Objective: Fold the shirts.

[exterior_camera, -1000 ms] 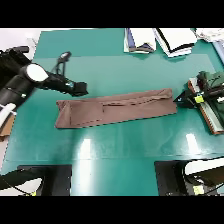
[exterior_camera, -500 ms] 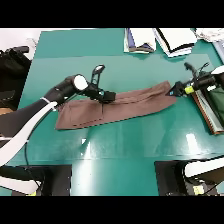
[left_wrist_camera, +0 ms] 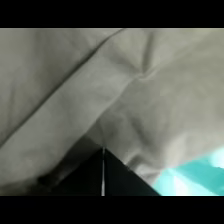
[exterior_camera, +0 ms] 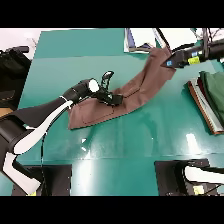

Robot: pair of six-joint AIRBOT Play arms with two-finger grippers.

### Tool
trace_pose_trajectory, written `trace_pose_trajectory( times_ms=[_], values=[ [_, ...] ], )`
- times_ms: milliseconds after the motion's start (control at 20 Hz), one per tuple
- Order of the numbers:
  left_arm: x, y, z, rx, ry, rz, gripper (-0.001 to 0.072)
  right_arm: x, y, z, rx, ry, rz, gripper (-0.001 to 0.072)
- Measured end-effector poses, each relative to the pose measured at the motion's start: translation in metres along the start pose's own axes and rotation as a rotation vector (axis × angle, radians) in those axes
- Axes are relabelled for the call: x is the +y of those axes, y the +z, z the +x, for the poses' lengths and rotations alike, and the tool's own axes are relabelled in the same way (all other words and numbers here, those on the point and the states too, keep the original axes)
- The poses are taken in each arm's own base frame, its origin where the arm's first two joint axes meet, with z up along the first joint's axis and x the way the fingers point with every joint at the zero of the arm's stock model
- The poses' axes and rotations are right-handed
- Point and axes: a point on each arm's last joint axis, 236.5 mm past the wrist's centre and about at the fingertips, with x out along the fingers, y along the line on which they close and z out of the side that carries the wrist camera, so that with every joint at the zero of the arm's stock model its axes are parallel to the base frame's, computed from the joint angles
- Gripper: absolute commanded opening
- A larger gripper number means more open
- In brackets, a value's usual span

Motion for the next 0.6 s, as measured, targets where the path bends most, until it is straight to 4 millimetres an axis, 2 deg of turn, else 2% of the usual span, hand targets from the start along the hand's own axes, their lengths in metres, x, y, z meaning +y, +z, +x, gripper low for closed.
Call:
trace_pose_trajectory(
  times_ms=[200, 350, 450, 500, 600],
  values=[
    [-0.001, 0.004, 0.004, -0.014, -0.008, -0.011, 0.0023, 0.057, 0.009, 0.007, -0.008, 0.053, -0.085, 0.0015],
    [0.0, 0.012, -0.008, -0.014, 0.002, 0.013, 0.0023, 0.09, 0.011, 0.014, -0.009, 0.09, -0.131, 0.0016],
    [0.006, 0.031, -0.036, -0.055, 0.026, 0.031, 0.0024, 0.11, 0.01, 0.021, -0.007, 0.118, -0.154, 0.0016],
    [0.012, 0.042, -0.059, -0.083, 0.044, 0.039, 0.0024, 0.123, 0.008, 0.026, -0.004, 0.141, -0.171, 0.0016],
    [0.029, 0.067, -0.116, -0.167, 0.095, 0.051, 0.0024, 0.15, 0.005, 0.038, -0.001, 0.19, -0.199, 0.0016]
  ],
)
